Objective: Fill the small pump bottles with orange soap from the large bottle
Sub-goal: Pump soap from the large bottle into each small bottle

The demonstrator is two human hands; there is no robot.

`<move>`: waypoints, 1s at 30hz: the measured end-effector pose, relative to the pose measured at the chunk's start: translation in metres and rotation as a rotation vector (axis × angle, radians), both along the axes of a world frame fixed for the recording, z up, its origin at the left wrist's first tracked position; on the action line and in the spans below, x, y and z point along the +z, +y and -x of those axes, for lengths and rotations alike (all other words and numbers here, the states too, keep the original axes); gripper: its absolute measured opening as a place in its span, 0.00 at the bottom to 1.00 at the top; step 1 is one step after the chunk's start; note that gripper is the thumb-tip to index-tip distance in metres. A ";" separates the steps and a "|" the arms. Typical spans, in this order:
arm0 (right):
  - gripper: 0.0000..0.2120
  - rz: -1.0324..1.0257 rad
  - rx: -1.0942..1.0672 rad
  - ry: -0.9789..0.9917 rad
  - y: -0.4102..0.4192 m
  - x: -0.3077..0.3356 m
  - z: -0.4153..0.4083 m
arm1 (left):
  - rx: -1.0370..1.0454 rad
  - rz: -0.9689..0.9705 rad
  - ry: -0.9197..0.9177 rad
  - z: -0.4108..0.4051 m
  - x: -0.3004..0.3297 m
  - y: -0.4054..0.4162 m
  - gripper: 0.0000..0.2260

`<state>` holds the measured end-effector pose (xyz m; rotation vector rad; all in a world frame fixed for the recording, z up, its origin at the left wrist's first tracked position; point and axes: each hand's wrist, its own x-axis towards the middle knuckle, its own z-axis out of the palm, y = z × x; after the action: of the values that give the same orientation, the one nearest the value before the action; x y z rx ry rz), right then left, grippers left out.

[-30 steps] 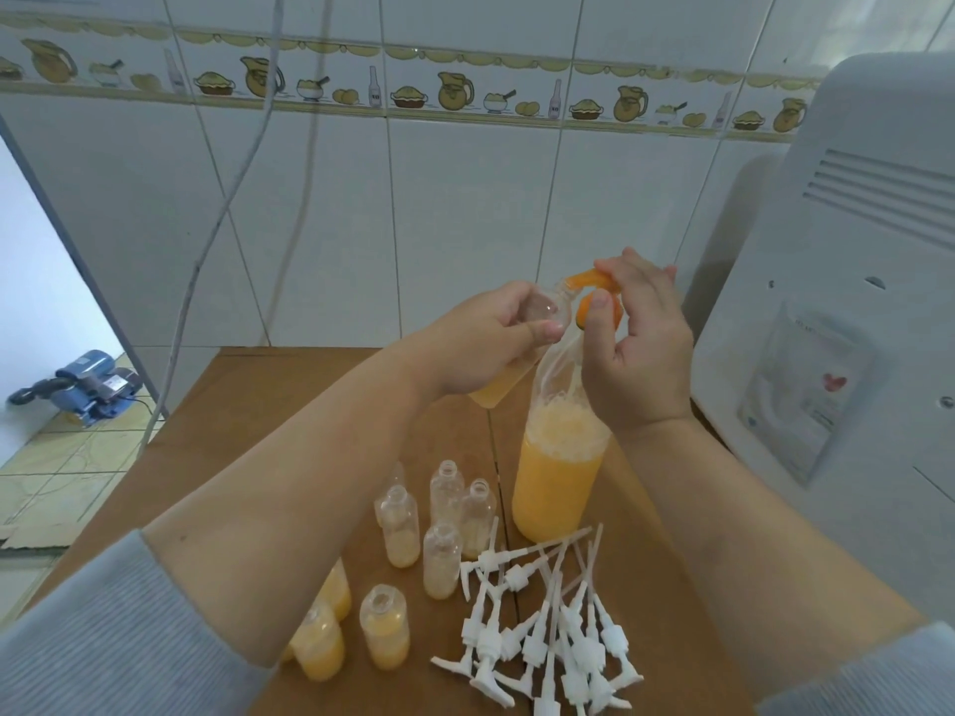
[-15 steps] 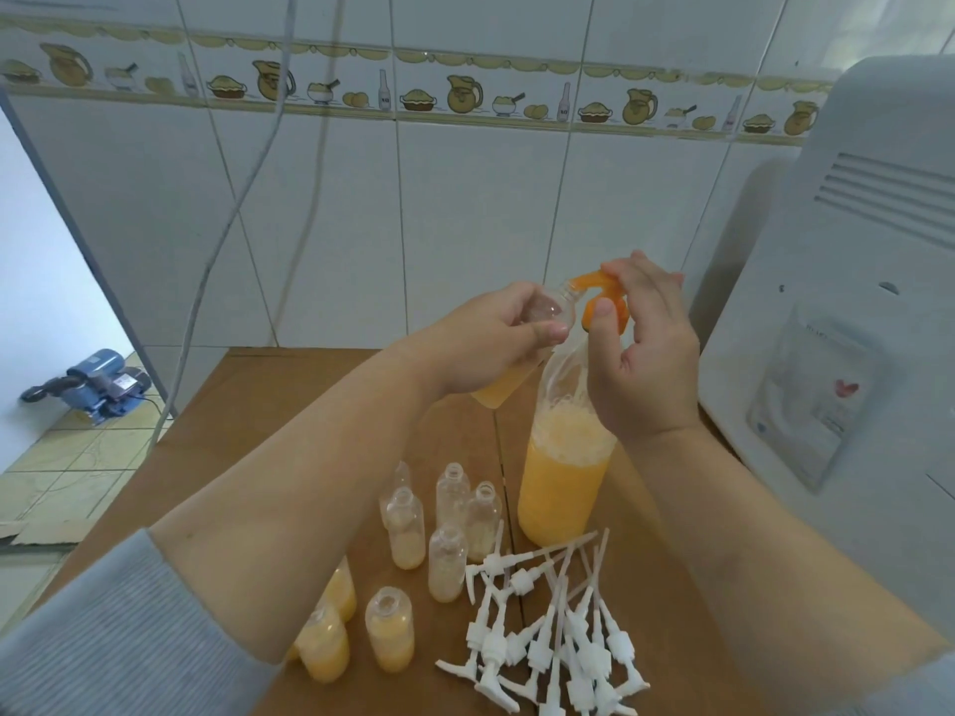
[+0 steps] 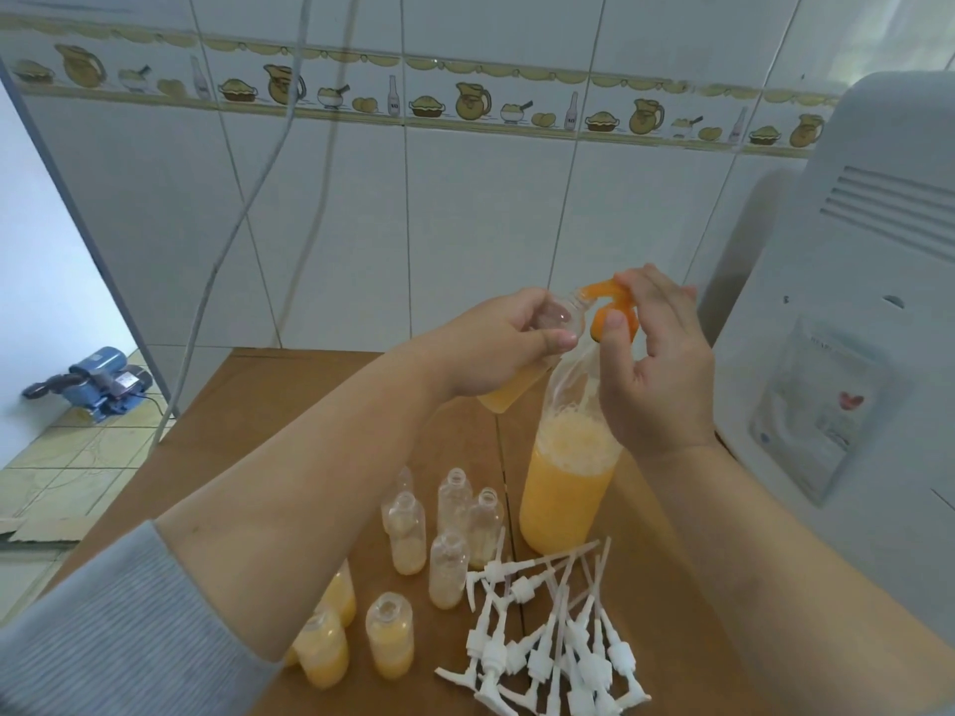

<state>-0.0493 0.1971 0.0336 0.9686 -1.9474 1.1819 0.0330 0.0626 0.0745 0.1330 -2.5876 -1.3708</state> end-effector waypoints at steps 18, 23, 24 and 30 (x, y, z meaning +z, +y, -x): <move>0.21 0.059 -0.062 0.170 -0.004 0.005 0.010 | -0.001 0.016 0.014 0.002 0.005 0.001 0.13; 0.18 0.096 -0.082 0.221 -0.008 0.000 0.015 | -0.006 0.012 0.013 0.003 0.006 0.001 0.12; 0.17 0.103 -0.085 0.224 -0.009 -0.003 0.017 | -0.006 -0.002 0.008 0.003 0.004 0.001 0.11; 0.18 0.086 -0.077 0.207 -0.009 -0.009 0.012 | -0.001 0.004 -0.013 0.000 0.000 0.002 0.11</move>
<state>-0.0613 0.1884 0.0246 0.9245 -1.7416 1.0687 0.0326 0.0641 0.0746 0.1410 -2.6012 -1.3692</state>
